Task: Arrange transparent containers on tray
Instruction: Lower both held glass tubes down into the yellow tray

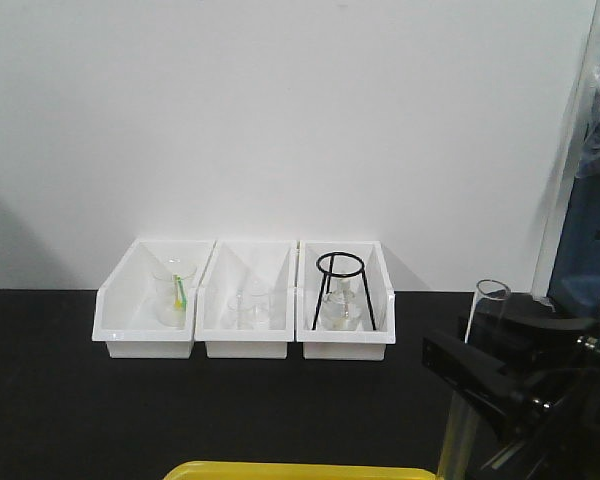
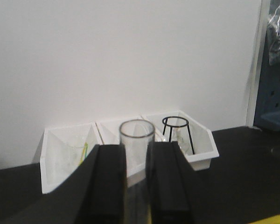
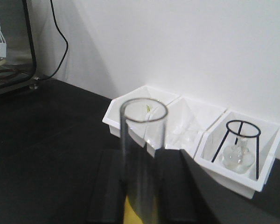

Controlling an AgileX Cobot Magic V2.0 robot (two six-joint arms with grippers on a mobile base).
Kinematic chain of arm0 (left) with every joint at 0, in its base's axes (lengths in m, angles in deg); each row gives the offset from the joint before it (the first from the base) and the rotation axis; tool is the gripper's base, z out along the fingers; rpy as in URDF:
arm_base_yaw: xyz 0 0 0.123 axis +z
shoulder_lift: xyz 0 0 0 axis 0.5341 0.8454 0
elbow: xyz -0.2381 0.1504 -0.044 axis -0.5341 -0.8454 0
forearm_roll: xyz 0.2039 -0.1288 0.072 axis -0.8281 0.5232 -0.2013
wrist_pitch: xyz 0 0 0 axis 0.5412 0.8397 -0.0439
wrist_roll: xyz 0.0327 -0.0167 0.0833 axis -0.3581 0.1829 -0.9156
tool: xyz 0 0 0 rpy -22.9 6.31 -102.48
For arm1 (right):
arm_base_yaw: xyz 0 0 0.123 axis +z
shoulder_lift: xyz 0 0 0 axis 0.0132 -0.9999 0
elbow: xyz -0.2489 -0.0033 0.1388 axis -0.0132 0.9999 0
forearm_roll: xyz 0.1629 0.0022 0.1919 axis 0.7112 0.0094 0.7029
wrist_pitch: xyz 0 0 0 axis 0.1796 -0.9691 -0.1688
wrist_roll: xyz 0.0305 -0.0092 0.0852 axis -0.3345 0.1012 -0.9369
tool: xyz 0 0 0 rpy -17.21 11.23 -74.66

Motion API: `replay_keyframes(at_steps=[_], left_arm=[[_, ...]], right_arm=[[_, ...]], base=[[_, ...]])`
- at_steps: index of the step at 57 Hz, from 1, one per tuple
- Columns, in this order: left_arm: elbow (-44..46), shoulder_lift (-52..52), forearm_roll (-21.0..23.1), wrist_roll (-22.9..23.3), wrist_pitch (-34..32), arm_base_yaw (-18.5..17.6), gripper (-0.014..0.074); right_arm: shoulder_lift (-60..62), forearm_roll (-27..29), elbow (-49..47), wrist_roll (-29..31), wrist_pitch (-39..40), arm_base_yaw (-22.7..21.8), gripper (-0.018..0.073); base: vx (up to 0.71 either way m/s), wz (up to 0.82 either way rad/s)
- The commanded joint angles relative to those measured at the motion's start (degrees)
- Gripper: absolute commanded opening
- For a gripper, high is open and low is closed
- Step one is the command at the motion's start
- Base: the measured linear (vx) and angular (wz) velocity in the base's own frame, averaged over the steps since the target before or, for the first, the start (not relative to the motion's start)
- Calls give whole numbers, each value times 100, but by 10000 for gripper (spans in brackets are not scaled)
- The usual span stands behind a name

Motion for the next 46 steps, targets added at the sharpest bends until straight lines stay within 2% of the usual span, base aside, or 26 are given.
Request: replay_keyframes(at_steps=[1,11,15,22,35,46], left_arm=[[305,334,8,44,-424,-162,114],[885,1437,42,49,-72,-908,114],[1108,1981,237,205,117,-1260,114],[1346,2869,596,347,312,-1623,114],[1347,4133,1426,347,381,-1720,125],[1347,4829,1469,347,387,-1720,139]], right_arm=[[-154,72,-174,-193,90,-19,127],[-781,60,-359,-896,-145,-19,127],[-1101,49,-506,-1090,-334,-19,127],[-1723,49,-717,-1261,-628,-19,127],[-2703,43,-728,-1536,-708,-19,128],[-3368,-79,-728,-1569,-712,-19,132]], base=[[0,0],[0,0],[0,0],[0,0],[0,0],[0,0]])
